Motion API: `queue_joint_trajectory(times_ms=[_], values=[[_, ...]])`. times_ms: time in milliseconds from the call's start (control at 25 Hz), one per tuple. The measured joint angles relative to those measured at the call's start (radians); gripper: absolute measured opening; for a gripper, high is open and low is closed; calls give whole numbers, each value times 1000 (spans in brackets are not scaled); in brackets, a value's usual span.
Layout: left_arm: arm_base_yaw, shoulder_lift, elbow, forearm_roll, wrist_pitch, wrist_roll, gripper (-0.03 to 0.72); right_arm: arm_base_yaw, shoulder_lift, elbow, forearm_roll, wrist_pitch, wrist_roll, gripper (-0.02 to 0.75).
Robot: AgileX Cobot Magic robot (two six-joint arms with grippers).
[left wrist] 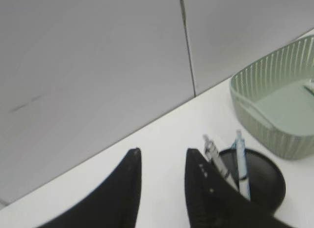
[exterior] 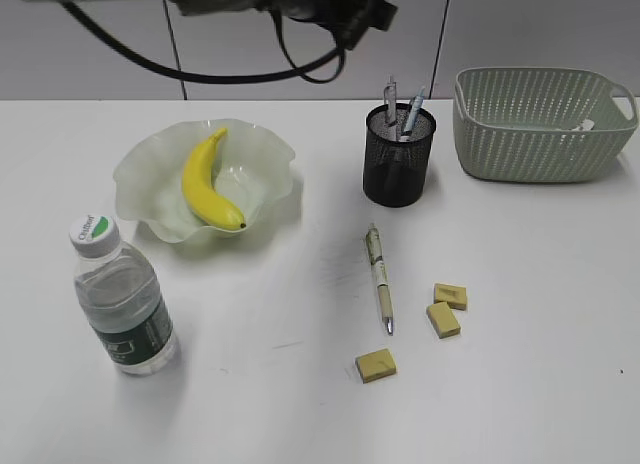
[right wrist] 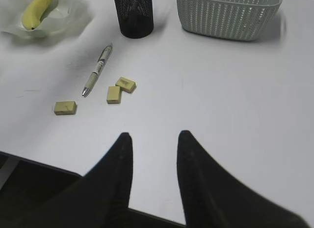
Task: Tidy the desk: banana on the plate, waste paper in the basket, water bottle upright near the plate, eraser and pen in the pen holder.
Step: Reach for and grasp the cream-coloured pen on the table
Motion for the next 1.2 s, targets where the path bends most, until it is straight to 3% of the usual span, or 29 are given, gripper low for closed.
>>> queue_joint_trajectory(times_ms=[160, 280, 560, 720, 840, 1040, 1200], values=[[-2, -223, 208, -243, 110, 236, 223, 0, 0, 0, 0, 0, 0, 257], [-11, -422, 433, -380, 160, 299, 243, 0, 0, 0, 0, 0, 0, 257], [-79, -986, 864, -527, 438, 314, 514, 0, 0, 0, 0, 0, 0, 257], [-82, -1348, 984, -607, 676, 318, 542, 0, 0, 0, -1, 0, 0, 257], [-82, -1572, 1036, -673, 793, 386, 543, 0, 0, 0, -1, 0, 0, 257], [-83, -1843, 1100, -766, 783, 528, 486, 0, 0, 0, -1, 0, 0, 257], [-83, -1898, 1113, -776, 770, 559, 446, 0, 0, 0, -1, 0, 0, 257]])
